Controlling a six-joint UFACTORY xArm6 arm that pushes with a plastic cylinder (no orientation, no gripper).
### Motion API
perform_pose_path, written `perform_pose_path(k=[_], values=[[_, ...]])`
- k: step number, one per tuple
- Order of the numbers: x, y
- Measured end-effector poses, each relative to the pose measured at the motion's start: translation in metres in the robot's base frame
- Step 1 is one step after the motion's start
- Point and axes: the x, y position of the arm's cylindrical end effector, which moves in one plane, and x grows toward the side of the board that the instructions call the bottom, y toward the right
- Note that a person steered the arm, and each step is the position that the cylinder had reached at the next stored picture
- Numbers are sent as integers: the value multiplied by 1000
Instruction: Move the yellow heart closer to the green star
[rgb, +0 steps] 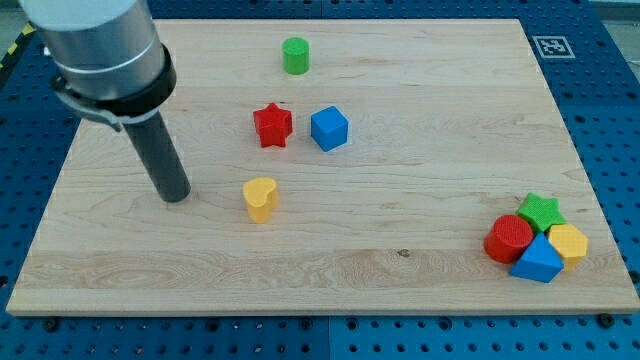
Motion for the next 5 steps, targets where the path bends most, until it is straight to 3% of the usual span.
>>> perform_pose_path(k=[2, 5], values=[[4, 22], [43, 138]])
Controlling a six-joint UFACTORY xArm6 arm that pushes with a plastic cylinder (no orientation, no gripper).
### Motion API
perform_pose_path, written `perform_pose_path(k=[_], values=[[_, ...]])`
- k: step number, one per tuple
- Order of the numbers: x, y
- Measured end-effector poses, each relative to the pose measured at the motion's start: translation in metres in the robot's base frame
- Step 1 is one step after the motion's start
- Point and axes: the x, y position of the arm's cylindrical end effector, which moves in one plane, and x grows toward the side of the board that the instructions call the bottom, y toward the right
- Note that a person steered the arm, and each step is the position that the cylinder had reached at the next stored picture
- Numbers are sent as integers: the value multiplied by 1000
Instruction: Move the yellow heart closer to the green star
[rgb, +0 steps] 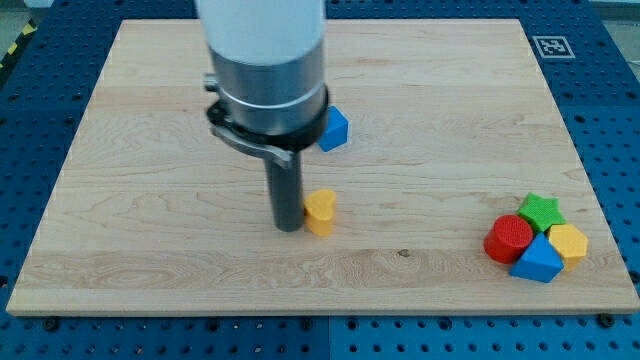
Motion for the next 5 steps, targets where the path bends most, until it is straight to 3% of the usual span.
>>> perform_pose_path(k=[1, 3, 5], values=[[1, 34], [-9, 37], [-18, 75]])
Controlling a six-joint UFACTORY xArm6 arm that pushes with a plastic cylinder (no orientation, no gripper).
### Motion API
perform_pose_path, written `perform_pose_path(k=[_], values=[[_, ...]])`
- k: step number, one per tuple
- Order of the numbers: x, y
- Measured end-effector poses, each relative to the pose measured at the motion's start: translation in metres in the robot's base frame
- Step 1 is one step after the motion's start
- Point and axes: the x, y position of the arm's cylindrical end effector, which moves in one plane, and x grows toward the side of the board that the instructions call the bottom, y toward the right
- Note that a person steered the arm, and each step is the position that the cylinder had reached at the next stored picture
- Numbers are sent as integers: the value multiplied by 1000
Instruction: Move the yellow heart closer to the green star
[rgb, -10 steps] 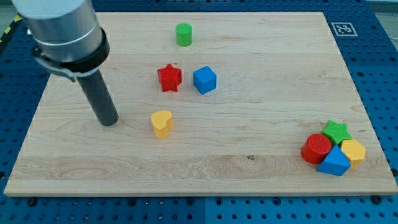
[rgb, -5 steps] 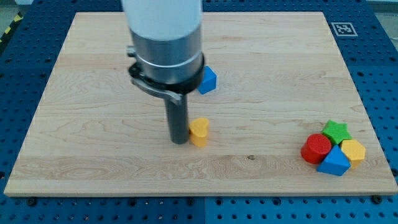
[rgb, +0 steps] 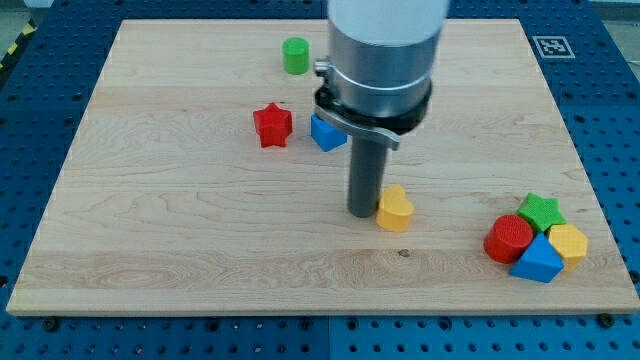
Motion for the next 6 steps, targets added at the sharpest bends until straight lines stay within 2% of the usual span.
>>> perform_pose_path(k=[2, 5, 6], values=[[9, 51], [2, 80], [2, 117]])
